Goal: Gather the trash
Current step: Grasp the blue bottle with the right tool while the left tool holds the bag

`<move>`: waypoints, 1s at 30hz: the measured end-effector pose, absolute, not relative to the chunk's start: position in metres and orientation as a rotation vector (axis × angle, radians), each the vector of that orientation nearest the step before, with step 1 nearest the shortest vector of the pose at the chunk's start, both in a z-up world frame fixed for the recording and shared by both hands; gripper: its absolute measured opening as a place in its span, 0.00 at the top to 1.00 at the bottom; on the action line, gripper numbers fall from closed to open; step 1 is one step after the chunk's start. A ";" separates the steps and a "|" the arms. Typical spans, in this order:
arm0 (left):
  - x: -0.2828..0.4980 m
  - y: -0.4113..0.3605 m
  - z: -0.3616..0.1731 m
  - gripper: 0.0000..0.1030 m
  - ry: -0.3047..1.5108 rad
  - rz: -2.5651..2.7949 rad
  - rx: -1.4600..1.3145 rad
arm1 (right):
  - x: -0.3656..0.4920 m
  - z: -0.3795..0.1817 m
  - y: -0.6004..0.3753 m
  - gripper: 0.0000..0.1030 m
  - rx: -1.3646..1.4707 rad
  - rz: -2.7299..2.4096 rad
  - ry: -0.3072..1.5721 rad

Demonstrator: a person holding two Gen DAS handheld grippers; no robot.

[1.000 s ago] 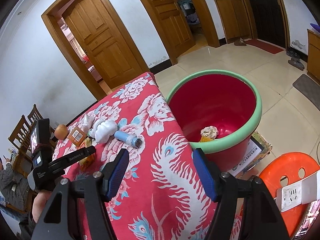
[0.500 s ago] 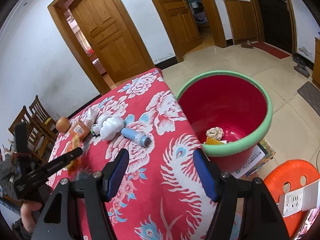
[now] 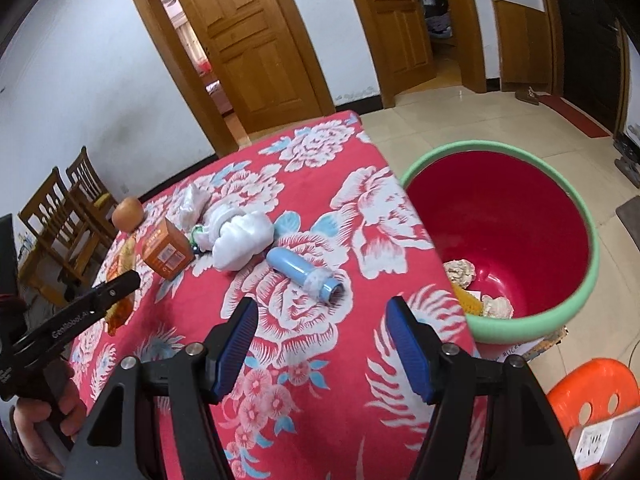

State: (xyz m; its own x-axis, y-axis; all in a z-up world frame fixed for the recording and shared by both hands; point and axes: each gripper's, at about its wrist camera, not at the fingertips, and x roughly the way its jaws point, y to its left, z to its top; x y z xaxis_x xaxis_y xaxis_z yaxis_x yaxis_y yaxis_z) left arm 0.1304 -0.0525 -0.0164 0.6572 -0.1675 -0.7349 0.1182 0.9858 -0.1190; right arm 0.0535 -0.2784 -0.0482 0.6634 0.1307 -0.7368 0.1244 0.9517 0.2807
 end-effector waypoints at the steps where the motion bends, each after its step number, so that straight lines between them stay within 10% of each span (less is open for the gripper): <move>1: 0.131 -0.052 -0.017 0.50 0.838 -0.161 -0.063 | 0.057 -0.050 -0.277 0.33 0.314 0.005 0.858; 13: 0.137 -0.049 -0.022 0.50 0.842 -0.177 -0.075 | 0.089 -0.063 -0.262 0.34 0.213 0.038 0.888; 21: 0.135 -0.050 -0.022 0.50 0.839 -0.186 -0.079 | 0.094 -0.068 -0.263 0.68 0.203 0.029 0.893; 30: 0.125 -0.055 -0.012 0.50 0.821 -0.213 -0.071 | 0.079 -0.060 -0.264 0.78 0.269 0.072 0.848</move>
